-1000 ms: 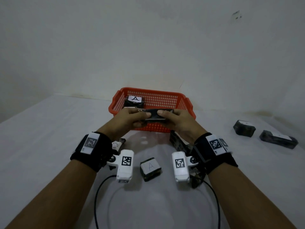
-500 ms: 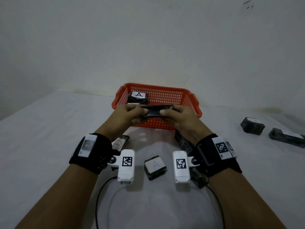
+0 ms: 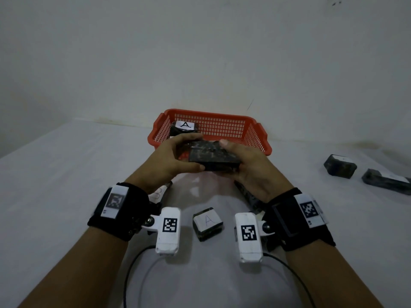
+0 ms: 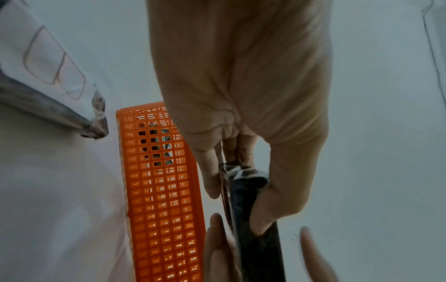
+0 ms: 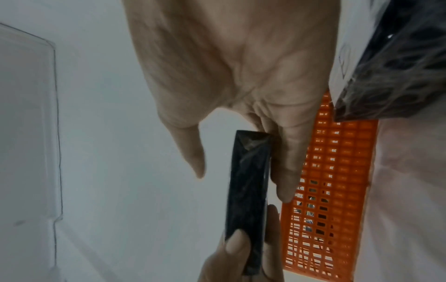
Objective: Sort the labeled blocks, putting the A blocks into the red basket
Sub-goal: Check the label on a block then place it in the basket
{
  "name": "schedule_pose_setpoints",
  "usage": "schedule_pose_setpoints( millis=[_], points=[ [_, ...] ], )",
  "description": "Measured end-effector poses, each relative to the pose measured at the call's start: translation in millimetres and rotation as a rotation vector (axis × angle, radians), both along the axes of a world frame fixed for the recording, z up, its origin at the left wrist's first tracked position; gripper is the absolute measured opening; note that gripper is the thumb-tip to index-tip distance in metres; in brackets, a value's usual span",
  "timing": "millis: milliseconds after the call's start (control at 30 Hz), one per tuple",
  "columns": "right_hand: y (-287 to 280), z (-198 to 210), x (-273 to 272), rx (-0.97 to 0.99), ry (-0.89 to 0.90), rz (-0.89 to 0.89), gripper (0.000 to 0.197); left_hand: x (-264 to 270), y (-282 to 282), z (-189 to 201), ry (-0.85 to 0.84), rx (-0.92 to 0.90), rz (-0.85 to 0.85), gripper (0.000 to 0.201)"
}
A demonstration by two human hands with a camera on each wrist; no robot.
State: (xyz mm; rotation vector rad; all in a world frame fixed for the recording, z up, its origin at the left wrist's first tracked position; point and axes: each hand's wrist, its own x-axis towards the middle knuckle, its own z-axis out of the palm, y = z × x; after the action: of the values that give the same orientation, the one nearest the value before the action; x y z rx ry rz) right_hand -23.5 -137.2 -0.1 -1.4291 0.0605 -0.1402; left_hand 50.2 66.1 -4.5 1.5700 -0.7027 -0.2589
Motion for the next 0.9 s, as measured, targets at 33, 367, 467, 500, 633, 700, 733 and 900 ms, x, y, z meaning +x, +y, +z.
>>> schedule_pose_setpoints(
  millis=[33,367,467,500,633,700,733,900],
  points=[
    [-1,-1,-1,0.000,0.019,-0.023,0.038,-1,0,-1,0.008,-0.012,-0.028,0.073],
    [-1,-11,1,-0.095,-0.031,-0.159,0.036,-8,-10,-10,0.084,-0.126,0.127,0.024],
    [-2,-9,-1,-0.070,-0.050,-0.169,0.036,-7,-9,-7,0.077,-0.134,0.117,0.024],
    [-1,-8,-2,-0.062,-0.066,-0.183,0.035,-7,-9,-7,0.085,-0.130,0.101,0.027],
    [-1,-9,-4,-0.057,-0.106,-0.201,0.032,-9,-11,-8,0.128,-0.110,0.055,0.039],
    [-1,-8,-5,-0.081,-0.101,-0.188,0.033,-9,-12,-9,0.098,-0.099,0.095,0.033],
    [-1,-7,-6,-0.097,-0.093,-0.169,0.035,-8,-11,-9,0.087,-0.103,0.115,0.030],
    [-2,-9,-7,-0.171,-0.075,-0.102,0.044,-7,-8,-8,0.110,-0.110,0.092,0.031]
  ],
)
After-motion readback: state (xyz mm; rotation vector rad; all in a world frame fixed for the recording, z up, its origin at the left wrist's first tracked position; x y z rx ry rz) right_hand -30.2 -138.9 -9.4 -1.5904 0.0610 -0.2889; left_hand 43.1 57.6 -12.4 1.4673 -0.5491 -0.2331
